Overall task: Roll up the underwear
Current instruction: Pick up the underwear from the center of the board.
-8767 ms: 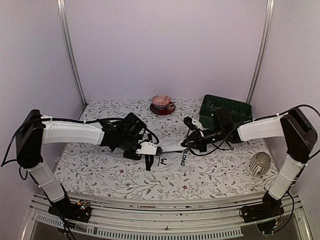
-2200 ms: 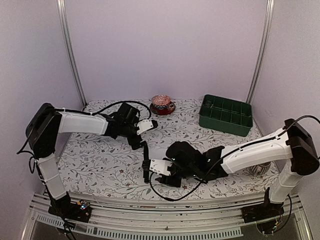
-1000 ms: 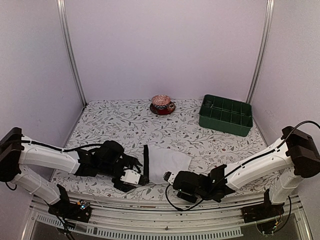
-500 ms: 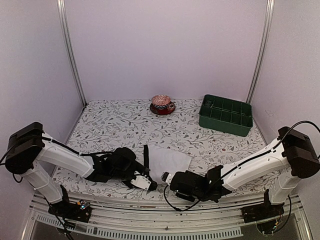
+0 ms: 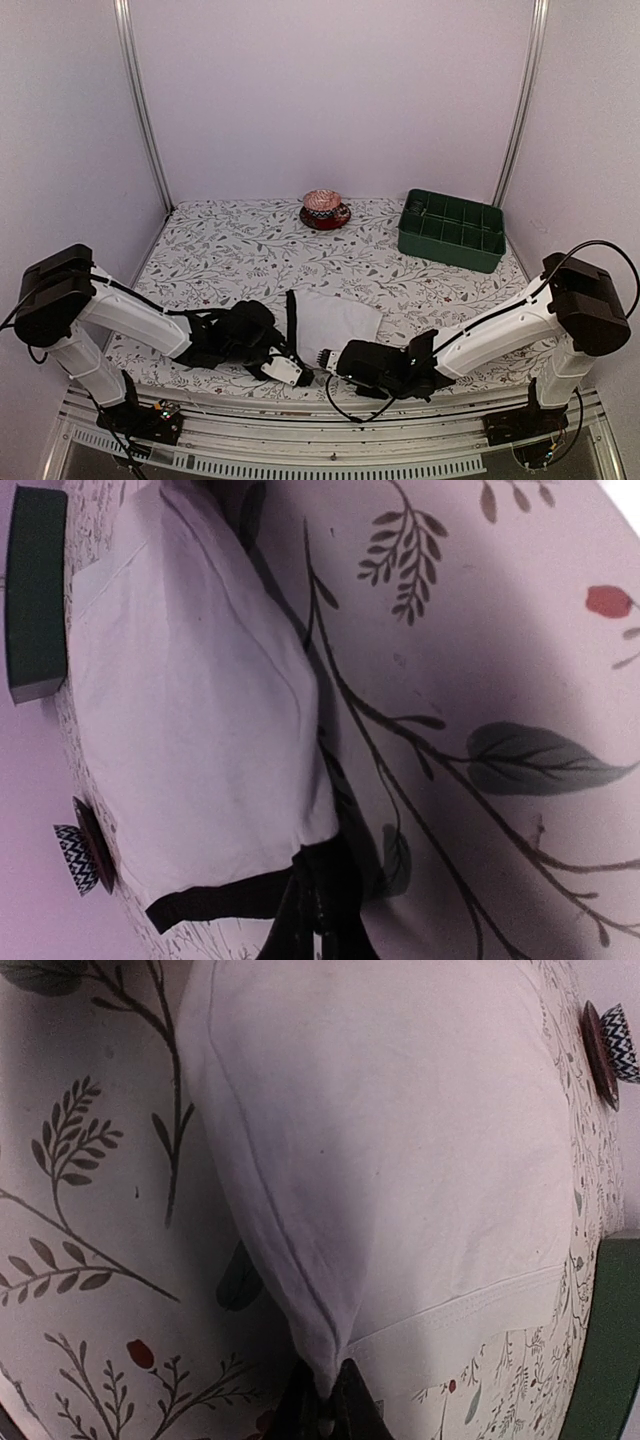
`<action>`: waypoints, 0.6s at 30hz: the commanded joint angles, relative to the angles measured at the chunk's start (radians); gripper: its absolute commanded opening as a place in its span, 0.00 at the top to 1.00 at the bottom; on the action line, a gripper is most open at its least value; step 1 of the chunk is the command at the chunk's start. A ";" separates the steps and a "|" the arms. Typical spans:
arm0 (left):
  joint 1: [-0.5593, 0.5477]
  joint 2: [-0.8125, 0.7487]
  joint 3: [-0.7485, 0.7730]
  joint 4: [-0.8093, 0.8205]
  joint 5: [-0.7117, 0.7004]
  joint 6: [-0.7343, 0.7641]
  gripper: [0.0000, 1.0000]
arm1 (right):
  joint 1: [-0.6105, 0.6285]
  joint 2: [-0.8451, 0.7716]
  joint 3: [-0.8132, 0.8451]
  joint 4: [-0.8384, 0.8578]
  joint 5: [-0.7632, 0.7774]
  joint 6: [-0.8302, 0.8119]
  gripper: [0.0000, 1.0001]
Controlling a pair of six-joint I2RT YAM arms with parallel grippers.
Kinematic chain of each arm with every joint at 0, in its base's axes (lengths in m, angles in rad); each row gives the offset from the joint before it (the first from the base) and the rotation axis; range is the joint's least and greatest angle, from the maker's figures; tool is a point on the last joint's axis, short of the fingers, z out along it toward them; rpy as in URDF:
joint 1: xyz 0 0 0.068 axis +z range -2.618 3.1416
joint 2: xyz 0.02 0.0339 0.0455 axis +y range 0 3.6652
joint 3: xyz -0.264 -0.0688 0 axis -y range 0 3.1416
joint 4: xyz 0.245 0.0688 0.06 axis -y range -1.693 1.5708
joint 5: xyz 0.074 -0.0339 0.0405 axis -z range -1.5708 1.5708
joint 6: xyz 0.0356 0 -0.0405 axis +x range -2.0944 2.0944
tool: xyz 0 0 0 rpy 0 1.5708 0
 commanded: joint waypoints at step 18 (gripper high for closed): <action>0.062 -0.328 0.025 -0.556 0.388 -0.060 1.00 | -0.010 -0.292 0.056 -0.248 -0.654 0.054 0.98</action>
